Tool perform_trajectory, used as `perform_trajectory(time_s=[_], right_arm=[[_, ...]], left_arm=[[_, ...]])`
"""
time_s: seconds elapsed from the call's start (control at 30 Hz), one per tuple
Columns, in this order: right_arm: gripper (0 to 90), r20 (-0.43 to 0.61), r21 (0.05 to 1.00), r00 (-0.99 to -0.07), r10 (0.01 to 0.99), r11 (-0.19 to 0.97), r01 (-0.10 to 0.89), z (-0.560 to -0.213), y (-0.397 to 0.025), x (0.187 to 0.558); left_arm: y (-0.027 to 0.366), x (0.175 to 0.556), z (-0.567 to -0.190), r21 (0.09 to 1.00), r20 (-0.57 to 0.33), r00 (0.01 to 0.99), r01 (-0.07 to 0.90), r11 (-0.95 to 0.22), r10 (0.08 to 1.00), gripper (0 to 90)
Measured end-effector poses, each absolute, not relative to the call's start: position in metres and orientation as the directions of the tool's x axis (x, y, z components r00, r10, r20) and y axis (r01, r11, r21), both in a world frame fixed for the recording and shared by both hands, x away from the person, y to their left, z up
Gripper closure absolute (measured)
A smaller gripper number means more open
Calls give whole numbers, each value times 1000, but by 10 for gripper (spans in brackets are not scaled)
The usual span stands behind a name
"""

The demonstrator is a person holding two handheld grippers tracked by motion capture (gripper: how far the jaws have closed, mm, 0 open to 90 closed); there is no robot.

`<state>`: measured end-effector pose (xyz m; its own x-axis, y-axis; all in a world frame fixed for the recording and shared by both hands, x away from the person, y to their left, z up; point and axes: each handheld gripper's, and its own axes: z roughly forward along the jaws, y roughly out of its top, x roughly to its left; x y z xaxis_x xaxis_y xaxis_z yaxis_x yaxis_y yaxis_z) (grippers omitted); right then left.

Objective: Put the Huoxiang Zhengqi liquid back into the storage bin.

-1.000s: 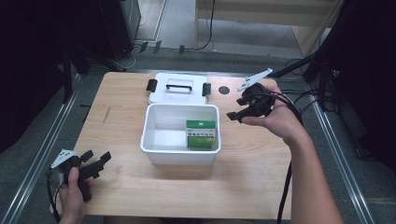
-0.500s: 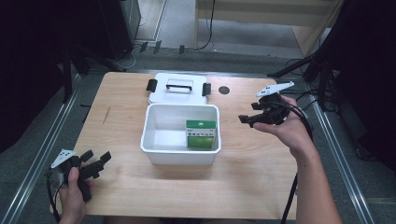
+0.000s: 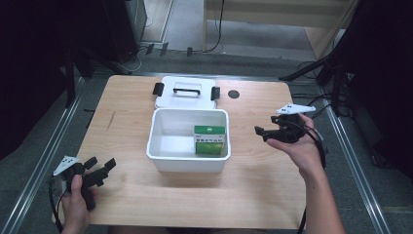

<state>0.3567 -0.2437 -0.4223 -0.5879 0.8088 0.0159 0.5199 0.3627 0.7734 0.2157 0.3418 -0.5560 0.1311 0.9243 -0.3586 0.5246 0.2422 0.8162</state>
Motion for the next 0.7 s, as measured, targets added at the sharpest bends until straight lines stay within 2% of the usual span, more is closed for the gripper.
perform_trajectory(time_s=[0.27, 0.43, 0.7], right_arm=[[191, 20, 791, -499, 866, 291, 538, -439, -249, 345], [158, 54, 793, -406, 912, 208, 573, -447, -254, 337], [110, 47, 815, -349, 936, 166, 555, -465, -264, 323]], left_arm=[[342, 216, -556, 816, -360, 130, 525, 244, 924, 149], [342, 216, -556, 816, -360, 130, 525, 244, 924, 149], [342, 216, -556, 815, -362, 130, 525, 246, 923, 149]])
